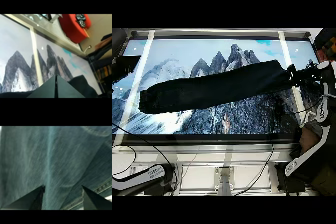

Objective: Fold the clothes and pants, and hang the long-sleeved shirts on hangers.

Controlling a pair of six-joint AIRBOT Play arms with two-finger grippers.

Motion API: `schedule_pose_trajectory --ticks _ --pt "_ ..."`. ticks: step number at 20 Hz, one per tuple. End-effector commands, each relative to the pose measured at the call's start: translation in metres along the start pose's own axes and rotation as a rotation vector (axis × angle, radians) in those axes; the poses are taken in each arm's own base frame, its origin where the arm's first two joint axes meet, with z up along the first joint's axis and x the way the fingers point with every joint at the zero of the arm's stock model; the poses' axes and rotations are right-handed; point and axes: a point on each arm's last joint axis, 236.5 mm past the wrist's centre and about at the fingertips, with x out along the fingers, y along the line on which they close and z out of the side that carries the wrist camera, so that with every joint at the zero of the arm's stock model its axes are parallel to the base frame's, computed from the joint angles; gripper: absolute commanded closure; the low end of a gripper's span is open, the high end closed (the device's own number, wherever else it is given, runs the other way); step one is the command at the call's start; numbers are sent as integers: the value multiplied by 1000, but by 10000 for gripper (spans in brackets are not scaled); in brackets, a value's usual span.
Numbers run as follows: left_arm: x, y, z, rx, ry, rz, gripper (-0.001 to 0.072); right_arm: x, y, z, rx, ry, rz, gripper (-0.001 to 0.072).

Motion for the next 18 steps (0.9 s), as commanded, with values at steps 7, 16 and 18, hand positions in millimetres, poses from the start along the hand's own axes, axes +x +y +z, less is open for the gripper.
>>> schedule_pose_trajectory --ticks 7,16,18 --pt "0 -1 0 6 2 -3 660 23 -8 6 44 -20 -13 230" --pt "0 -1 0 6 2 -3 660 29 -12 4 42 -11 -26 362" --pt "0 -1 0 6 1 -4 660 28 -21 4 34 -8 -54 362"
